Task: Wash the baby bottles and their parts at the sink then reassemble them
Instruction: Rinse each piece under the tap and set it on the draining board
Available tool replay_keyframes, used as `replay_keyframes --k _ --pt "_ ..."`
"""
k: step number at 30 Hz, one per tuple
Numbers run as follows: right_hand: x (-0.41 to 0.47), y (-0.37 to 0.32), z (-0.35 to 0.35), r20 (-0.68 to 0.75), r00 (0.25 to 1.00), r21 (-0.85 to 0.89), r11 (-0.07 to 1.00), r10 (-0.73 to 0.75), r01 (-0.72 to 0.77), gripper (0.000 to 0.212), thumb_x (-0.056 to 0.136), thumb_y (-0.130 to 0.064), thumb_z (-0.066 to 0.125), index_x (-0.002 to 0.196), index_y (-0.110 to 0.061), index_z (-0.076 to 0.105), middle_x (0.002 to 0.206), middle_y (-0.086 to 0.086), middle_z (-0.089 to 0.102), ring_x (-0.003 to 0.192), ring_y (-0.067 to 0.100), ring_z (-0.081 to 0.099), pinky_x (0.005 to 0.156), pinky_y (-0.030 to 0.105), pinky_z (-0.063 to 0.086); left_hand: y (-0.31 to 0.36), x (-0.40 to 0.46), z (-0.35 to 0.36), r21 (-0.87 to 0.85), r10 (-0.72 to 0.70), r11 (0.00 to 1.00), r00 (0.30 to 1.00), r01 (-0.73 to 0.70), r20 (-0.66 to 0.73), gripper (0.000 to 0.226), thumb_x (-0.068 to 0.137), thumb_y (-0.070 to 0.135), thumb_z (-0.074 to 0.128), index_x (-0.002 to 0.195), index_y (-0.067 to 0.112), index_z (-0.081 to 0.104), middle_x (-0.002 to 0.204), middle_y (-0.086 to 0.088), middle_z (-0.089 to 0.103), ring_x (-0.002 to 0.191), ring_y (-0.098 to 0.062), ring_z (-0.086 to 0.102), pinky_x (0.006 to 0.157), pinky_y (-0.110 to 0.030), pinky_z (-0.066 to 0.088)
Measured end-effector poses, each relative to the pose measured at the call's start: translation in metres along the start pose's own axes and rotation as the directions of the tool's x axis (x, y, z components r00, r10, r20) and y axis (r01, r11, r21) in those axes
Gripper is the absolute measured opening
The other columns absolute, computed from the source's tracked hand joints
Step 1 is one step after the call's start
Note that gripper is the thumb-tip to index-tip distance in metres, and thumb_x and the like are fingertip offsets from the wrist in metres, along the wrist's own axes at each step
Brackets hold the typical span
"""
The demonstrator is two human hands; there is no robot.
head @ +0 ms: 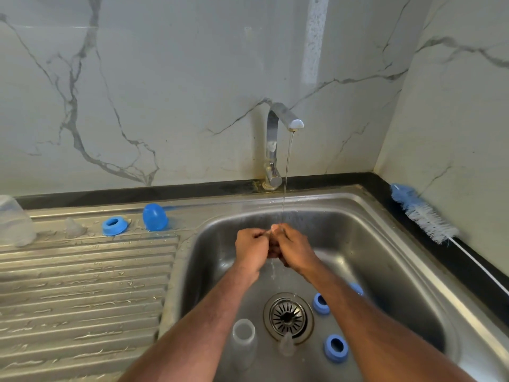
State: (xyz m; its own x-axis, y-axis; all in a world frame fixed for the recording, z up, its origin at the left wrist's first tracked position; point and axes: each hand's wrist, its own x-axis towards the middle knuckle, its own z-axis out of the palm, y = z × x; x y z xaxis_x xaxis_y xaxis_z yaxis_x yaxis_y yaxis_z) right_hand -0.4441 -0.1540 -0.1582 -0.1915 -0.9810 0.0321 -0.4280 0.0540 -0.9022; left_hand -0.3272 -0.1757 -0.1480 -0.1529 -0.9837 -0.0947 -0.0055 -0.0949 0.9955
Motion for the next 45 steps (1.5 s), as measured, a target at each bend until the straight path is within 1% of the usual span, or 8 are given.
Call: replay_keyframes --k 4,10,14,18,25,33,41,45 --pt "0.001 0.004 0.005 -0.040 0.996 0.012 0.996 -0.085 0.086 0.029 0.106 -0.040 0.039 0.104 -0.027 0.064 0.100 0.000 0.071 0.096 0.015 0.068 0.090 0.040 0.057 0.002 -0.003 -0.002 -0.159 -0.067 0.984 0.994 0.079 0.084 0.022 0.099 0.001 0.055 0.089 -0.004 0.075 0.080 -0.017 0.075 0.072 -0.025 0.073 0.066 -0.034 0.061" --pt "0.004 -0.004 -0.005 -0.169 0.962 0.031 0.977 0.214 -0.212 0.056 0.106 -0.049 0.037 0.073 -0.013 0.064 0.070 0.007 0.062 0.057 0.017 0.054 0.052 0.031 0.046 -0.002 -0.003 0.005 0.391 0.360 0.828 0.916 -0.402 0.179 0.030 0.091 -0.006 0.060 0.066 0.009 0.069 0.060 0.000 0.067 0.054 -0.006 0.066 0.054 -0.015 0.050" --pt "-0.001 -0.006 -0.003 -0.021 0.994 0.119 0.988 0.103 -0.100 0.041 0.108 -0.040 0.039 0.090 -0.015 0.066 0.074 0.000 0.062 0.058 0.008 0.054 0.048 0.022 0.041 -0.001 0.000 0.003 0.047 0.082 0.996 0.997 -0.082 0.008 0.024 0.095 0.002 0.058 0.079 -0.001 0.074 0.067 -0.014 0.071 0.059 -0.027 0.068 0.059 -0.034 0.059" --pt "-0.004 -0.002 0.003 -0.015 0.993 0.071 0.990 -0.120 0.120 0.025 0.109 -0.030 0.039 0.123 -0.023 0.059 0.097 -0.005 0.067 0.086 0.007 0.065 0.068 0.019 0.050 0.007 0.001 -0.003 -0.259 -0.143 0.954 0.988 0.153 0.055 0.020 0.098 0.003 0.058 0.086 -0.005 0.072 0.068 -0.013 0.068 0.061 -0.020 0.067 0.062 -0.032 0.060" --pt "-0.001 -0.010 -0.006 -0.120 0.955 0.283 0.932 0.271 -0.229 0.051 0.108 -0.046 0.032 0.086 -0.010 0.061 0.068 0.004 0.055 0.052 0.013 0.048 0.044 0.027 0.038 -0.004 0.004 0.005 0.394 0.431 0.777 0.872 -0.490 0.233 0.019 0.093 0.000 0.062 0.087 0.008 0.078 0.075 -0.003 0.074 0.068 -0.015 0.071 0.069 -0.035 0.061" --pt "-0.003 -0.011 0.007 0.002 1.000 0.212 0.977 0.031 -0.030 0.022 0.107 -0.035 0.042 0.111 -0.022 0.061 0.096 0.007 0.069 0.074 0.011 0.062 0.055 0.024 0.045 0.004 0.002 -0.005 -0.194 -0.029 0.981 1.000 0.028 -0.002 0.019 0.097 0.004 0.061 0.086 -0.001 0.076 0.079 -0.020 0.074 0.069 -0.027 0.073 0.063 -0.034 0.060" --pt "0.001 -0.007 0.005 -0.135 0.988 0.317 0.948 0.071 -0.025 0.034 0.095 -0.021 0.068 0.127 -0.026 0.060 0.105 -0.001 0.070 0.094 0.013 0.067 0.077 0.028 0.054 -0.002 0.006 -0.008 -0.233 -0.028 0.971 0.995 0.049 0.093 0.015 0.096 0.000 0.062 0.097 0.004 0.076 0.091 -0.017 0.077 0.084 -0.027 0.074 0.077 -0.037 0.063" --pt "0.002 -0.006 -0.002 -0.274 0.962 0.098 0.995 0.018 0.009 0.034 0.086 -0.013 0.078 0.118 -0.022 0.069 0.101 -0.008 0.073 0.092 0.002 0.067 0.091 0.026 0.058 -0.011 0.014 -0.011 -0.044 -0.110 0.993 0.993 0.113 0.051 0.024 0.093 0.000 0.064 0.109 0.015 0.073 0.101 -0.007 0.076 0.090 -0.019 0.071 0.071 -0.032 0.061"
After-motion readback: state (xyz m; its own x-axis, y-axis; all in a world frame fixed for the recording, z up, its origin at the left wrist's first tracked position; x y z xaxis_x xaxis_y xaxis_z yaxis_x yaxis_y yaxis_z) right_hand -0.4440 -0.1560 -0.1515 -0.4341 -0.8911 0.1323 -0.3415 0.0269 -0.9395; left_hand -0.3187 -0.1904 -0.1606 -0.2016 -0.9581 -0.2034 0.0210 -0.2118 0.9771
